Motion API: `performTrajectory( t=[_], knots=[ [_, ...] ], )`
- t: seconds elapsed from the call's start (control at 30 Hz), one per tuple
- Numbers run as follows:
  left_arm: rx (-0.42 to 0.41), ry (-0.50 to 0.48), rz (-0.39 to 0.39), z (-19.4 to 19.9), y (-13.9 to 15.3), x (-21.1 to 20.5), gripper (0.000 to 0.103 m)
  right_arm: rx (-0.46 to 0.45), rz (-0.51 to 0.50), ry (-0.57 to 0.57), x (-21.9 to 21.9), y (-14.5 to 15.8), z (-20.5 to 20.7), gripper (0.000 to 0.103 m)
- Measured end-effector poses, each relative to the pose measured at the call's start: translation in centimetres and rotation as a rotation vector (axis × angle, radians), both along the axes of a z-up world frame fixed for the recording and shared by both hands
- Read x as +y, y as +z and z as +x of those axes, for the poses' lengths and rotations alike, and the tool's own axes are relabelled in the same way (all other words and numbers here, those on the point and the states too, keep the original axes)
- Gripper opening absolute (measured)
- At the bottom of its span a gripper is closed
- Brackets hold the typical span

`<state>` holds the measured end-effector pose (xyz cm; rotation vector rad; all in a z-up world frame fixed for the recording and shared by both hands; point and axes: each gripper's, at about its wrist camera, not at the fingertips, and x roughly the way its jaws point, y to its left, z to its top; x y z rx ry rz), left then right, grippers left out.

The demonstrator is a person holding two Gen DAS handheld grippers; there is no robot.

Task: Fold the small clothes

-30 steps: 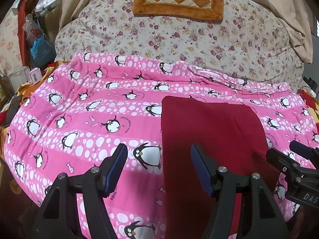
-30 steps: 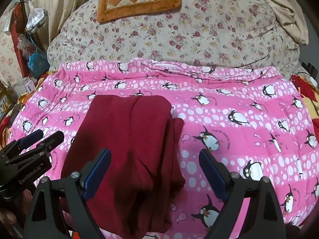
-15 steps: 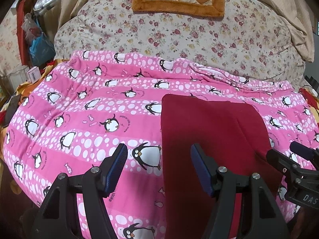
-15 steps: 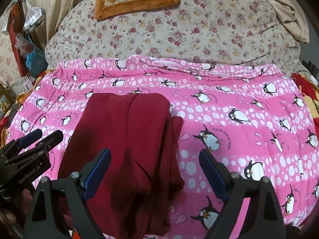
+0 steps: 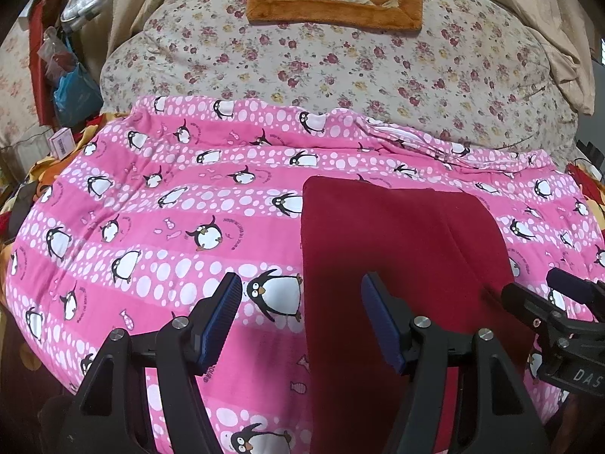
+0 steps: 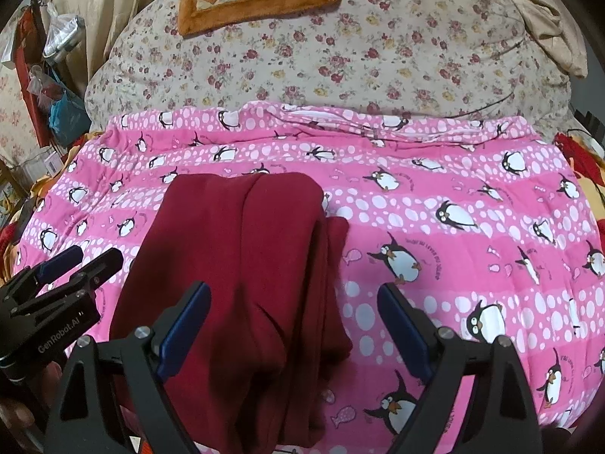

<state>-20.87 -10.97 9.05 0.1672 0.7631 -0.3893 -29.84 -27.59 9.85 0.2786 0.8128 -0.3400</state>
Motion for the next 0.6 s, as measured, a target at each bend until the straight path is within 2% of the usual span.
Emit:
performTrajectory(
  t=[0.6],
  knots=[
    [0.020, -0.014, -0.014, 0.18, -0.39, -0.04, 0.046, 0.007, 0.001, 0.009, 0.23, -0.17, 0.24, 0.092]
  ],
)
